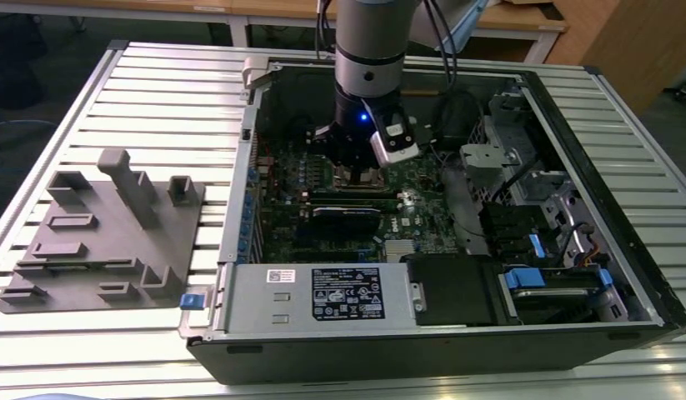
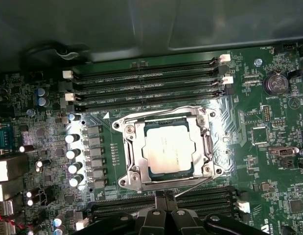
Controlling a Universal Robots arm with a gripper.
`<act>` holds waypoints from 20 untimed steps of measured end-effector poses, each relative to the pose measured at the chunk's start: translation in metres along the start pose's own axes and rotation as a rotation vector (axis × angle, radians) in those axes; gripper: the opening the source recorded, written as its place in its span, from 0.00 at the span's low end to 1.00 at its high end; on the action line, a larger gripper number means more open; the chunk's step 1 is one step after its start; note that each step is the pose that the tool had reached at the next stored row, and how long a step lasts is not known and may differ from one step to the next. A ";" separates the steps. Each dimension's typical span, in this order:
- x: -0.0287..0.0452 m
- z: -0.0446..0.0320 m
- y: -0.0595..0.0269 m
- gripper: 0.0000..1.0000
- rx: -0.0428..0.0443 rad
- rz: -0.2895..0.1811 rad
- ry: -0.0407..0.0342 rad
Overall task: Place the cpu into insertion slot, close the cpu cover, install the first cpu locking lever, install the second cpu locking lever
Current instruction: 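Install the second cpu locking lever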
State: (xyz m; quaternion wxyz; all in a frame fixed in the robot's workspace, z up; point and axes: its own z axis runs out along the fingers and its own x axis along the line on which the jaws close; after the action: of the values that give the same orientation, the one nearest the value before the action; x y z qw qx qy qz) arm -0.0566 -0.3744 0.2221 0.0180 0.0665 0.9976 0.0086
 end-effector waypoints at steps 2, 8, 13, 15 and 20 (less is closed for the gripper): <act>0.0002 0.0018 0.0000 0.11 -0.0001 0.000 -0.0001; 0.0006 0.0043 -0.0002 0.11 0.0003 0.000 0.0000; 0.0006 0.0044 -0.0002 0.11 0.0001 0.000 -0.0001; 0.0006 0.0044 -0.0002 0.11 0.0001 0.000 0.0000; 0.0006 0.0047 -0.0002 0.11 0.0000 0.000 -0.0001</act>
State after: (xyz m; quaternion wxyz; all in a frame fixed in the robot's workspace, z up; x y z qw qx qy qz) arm -0.0570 -0.3744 0.2173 0.0180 0.0665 0.9976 0.0086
